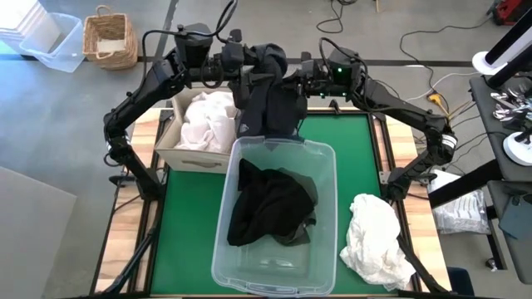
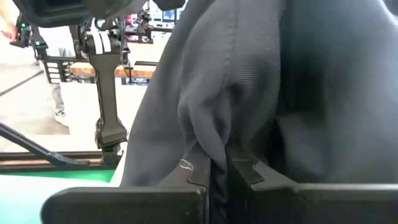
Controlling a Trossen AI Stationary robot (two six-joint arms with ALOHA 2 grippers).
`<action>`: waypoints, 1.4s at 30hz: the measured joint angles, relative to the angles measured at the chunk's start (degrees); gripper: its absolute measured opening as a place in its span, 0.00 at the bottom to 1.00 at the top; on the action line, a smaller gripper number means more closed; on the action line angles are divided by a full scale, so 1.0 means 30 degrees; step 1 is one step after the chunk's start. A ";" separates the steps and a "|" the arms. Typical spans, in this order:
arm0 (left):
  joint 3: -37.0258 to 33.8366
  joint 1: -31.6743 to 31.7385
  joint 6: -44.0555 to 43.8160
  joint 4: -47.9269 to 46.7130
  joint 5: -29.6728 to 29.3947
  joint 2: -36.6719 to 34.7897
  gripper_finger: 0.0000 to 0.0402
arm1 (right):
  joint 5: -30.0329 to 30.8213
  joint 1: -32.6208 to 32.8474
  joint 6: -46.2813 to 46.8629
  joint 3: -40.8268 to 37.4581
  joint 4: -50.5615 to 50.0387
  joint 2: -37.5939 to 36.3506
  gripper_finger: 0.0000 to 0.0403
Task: Sort clothes
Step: Put the black shorts into the transparent bin
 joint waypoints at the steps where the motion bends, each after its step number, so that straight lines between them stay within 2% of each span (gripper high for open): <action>1: 0.0053 0.0000 0.0000 -0.0163 -0.0168 -0.0003 0.49 | -0.0004 0.0000 0.0090 0.0000 -0.0010 -0.0035 0.03; 5: 0.0727 0.0007 0.0487 -0.1935 -0.0253 -0.0003 0.65 | -0.0015 0.0003 0.0535 -0.0022 -0.0128 -0.0276 0.03; 8: 0.1870 0.0000 0.0721 -0.3750 -0.0469 -0.0013 0.72 | -0.0048 0.0007 0.0766 -0.0022 -0.0113 -0.0731 0.02; 11: 0.3355 0.0000 0.0817 -0.6018 -0.1324 -0.0032 0.74 | -0.0057 0.0007 0.0832 -0.0017 0.0128 -0.1401 0.02; 14: 0.4421 0.0007 0.1748 -0.8379 -0.3112 -0.0089 0.74 | -0.0055 0.0017 0.0964 0.0263 0.0170 -0.2051 0.02; 19: 0.3977 0.0117 0.1951 -1.0882 -0.6868 -0.0771 0.73 | -0.0217 0.0437 0.1364 0.1361 0.0174 -0.2732 0.02; 21: 0.3977 0.0138 0.1587 -1.1729 -0.7335 -0.0884 0.73 | -0.0274 0.0767 0.1364 0.1958 0.0183 -0.2808 0.02; 33: 0.4093 0.0131 0.0887 -1.1802 -0.7357 -0.2064 0.73 | -0.5137 0.2786 0.4243 0.5040 -0.0069 -0.2769 0.02; 42: 0.4093 0.0131 0.0224 -1.1162 -0.7349 -0.3474 0.73 | -0.5663 0.5790 0.5938 0.5582 -0.0123 -0.2758 0.02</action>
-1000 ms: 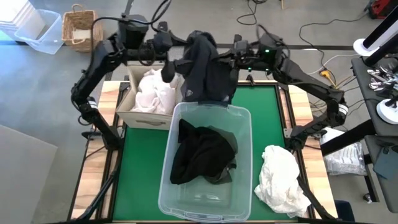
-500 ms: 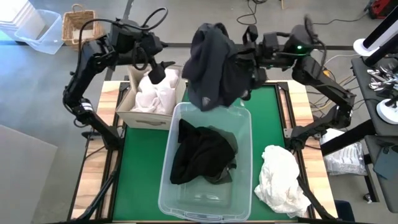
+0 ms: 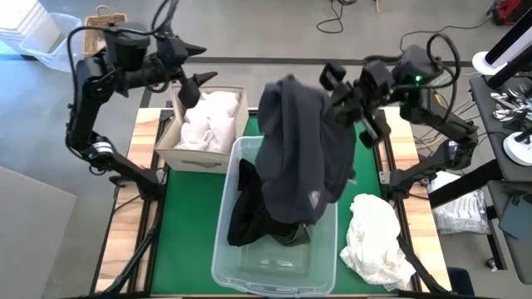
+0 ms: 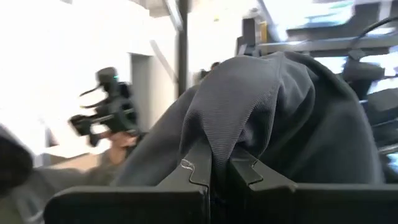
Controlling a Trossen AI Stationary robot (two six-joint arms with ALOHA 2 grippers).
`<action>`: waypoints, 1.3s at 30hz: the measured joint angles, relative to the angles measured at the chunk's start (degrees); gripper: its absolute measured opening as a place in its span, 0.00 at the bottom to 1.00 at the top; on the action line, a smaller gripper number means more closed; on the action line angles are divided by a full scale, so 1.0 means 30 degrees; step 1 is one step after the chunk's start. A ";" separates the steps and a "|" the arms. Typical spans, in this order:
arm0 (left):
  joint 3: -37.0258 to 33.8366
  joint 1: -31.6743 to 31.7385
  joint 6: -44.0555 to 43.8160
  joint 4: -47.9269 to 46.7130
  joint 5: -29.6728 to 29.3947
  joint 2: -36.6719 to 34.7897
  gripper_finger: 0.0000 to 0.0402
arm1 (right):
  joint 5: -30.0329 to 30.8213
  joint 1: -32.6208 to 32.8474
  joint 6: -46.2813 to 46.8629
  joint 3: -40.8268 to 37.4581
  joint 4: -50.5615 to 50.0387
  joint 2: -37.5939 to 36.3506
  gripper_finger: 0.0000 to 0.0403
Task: Sort clothes
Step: Put the black shorts into the transparent bin
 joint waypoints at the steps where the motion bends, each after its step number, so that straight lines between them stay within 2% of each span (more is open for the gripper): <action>1: 0.0000 0.0000 -0.0124 0.0001 0.0000 -0.0166 0.73 | 0.0014 0.0474 -0.0031 -0.0030 -0.0098 0.0044 0.02; 4: 0.0000 0.0000 -0.0648 -0.0033 0.0000 -0.0592 0.73 | 0.0279 0.1802 -0.0066 -0.0037 -0.0500 0.0377 0.02; 6: 0.0000 0.0000 -0.0950 -0.0081 0.0002 -0.0823 0.73 | 0.1368 0.2616 -0.0010 -0.0044 -0.1045 0.0636 0.02; 10: 0.0000 0.0000 -0.1838 -0.0388 0.0005 -0.1194 0.73 | 0.4462 0.3660 -0.0545 -0.0008 -0.4130 0.1183 0.02; 14: 0.0000 -0.0015 -0.2638 -0.0551 0.0015 -0.1487 0.73 | 0.5806 0.3813 -0.0840 -0.0015 -0.7722 0.1789 0.02; 25: -0.0014 -0.0015 -0.3513 -0.2214 0.0029 -0.1884 0.73 | 0.5525 0.3836 -0.1703 -0.0008 -1.6182 0.3516 0.02; 39: -0.0036 -0.0015 -0.3940 -0.2361 0.0066 -0.1839 0.73 | 0.5406 0.4792 -0.2862 -0.0008 -2.0842 0.6386 0.02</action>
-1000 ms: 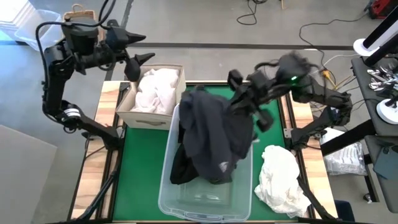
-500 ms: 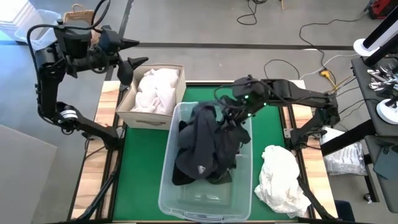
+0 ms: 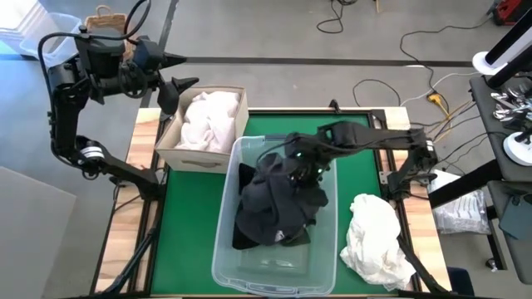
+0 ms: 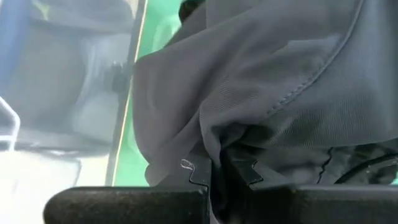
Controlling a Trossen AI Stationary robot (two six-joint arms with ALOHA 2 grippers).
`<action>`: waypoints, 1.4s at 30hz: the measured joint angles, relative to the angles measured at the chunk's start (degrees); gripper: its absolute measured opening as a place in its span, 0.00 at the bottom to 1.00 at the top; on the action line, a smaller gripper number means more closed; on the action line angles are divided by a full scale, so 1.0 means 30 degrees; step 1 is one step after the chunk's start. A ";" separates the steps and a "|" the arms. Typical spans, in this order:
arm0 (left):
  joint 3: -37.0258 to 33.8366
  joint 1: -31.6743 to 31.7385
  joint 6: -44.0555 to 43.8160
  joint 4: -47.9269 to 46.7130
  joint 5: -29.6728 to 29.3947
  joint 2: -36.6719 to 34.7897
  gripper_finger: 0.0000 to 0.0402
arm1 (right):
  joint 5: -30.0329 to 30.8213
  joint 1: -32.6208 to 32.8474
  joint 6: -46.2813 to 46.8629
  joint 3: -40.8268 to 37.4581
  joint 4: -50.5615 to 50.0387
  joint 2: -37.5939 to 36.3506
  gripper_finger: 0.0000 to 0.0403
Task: Sort clothes
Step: Put the black shorts into the transparent bin
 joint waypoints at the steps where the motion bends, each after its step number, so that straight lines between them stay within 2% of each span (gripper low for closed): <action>1: 0.0000 0.0000 0.0000 0.0000 0.0000 0.0006 0.73 | 0.0005 0.0093 0.0000 0.0000 -0.0173 0.0219 0.02; 23: 0.0000 0.0000 0.0003 -0.0211 -0.0036 0.0013 0.73 | 0.0205 0.1359 -0.0557 -0.0022 -0.1719 0.3563 0.02; 35: -0.0015 -0.0044 0.0022 -0.0320 -0.0036 0.0013 0.73 | 0.0721 0.1344 -0.0847 -0.0022 -0.1538 0.3148 0.04; 42: -0.0872 -0.0235 0.0357 -0.0334 -0.0029 -0.0099 0.73 | 0.1122 0.1349 -0.0795 -0.0022 -0.1240 0.2464 0.14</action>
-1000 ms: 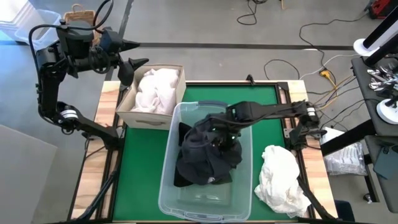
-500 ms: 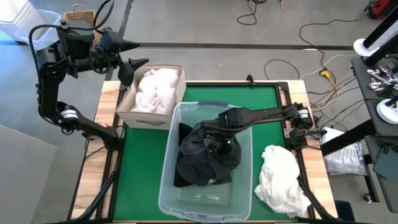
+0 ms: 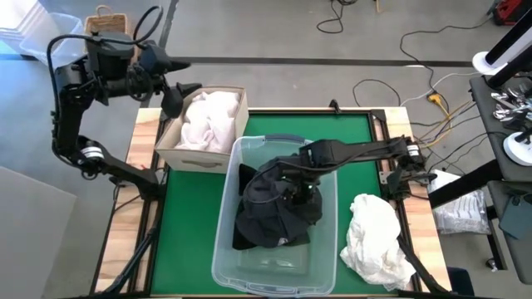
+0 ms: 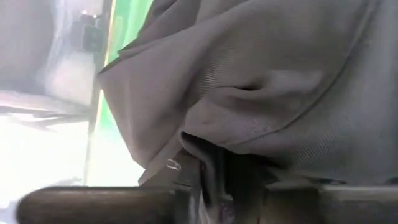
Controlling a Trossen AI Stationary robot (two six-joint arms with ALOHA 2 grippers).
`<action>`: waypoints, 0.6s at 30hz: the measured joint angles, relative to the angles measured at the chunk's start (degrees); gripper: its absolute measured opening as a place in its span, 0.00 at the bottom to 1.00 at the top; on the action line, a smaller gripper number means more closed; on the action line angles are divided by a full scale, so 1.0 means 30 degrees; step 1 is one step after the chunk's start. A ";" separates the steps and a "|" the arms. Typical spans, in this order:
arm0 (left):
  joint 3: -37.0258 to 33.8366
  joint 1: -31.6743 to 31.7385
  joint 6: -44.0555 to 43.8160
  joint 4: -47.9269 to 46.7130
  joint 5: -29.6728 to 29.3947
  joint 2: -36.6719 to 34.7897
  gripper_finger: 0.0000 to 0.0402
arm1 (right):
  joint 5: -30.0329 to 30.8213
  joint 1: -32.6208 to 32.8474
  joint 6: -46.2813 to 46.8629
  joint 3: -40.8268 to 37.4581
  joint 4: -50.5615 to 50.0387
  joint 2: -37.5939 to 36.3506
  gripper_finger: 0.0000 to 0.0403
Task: Sort clothes
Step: Put the black shorts into the transparent bin, then put the white blouse into the laundry organizer
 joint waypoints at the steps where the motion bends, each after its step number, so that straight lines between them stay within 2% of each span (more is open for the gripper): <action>1: -0.0239 -0.0075 0.0007 0.0082 0.0000 -0.0096 0.73 | 0.0235 0.0003 0.0010 0.0000 0.0054 -0.0056 0.16; 10: -0.4131 -0.1054 0.0007 0.2804 0.0007 -0.1866 0.73 | 0.1134 -0.0005 0.0913 0.0000 0.0191 -0.0834 0.38; 16: -0.8683 -0.2698 -0.0281 0.6497 -0.0007 -0.4241 0.73 | 0.1218 -0.0021 0.1573 0.0022 0.0227 -0.2045 0.45; 18: -1.0370 -0.3322 -0.0351 0.7678 0.0000 -0.5061 0.73 | 0.1974 -0.0019 0.1669 0.0022 0.0220 -0.2556 0.45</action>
